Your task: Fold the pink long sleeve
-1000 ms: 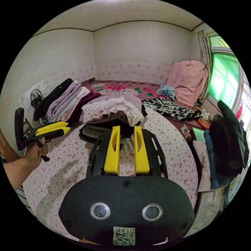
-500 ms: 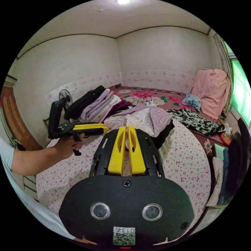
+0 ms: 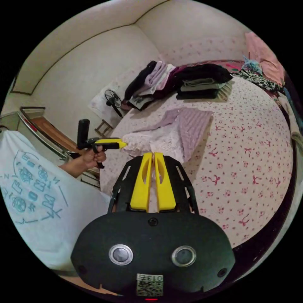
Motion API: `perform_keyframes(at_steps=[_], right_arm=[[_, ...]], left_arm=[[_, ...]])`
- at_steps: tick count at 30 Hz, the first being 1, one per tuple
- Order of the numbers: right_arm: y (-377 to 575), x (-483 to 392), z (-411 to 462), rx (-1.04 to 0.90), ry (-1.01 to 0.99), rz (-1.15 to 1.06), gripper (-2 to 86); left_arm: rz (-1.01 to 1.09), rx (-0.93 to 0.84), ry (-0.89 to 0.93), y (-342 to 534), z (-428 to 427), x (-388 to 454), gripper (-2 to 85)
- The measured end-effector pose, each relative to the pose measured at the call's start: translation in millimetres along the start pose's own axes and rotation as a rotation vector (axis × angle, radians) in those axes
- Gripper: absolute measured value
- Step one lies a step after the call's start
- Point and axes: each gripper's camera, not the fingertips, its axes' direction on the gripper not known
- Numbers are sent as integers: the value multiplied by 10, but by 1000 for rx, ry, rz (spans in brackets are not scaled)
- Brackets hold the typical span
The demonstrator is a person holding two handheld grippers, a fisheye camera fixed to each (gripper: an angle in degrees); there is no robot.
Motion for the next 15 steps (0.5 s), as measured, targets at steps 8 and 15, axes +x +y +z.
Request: perform_keyframes(at_steps=[8, 15], right_arm=[[488, -651, -545, 160, -63, -168, 8], [1049, -939, -465, 150, -170, -165, 10]], left_arm=[[243, 92, -100, 219, -1178, 995, 10], [189, 49, 45, 619, -1585, 1086, 10]])
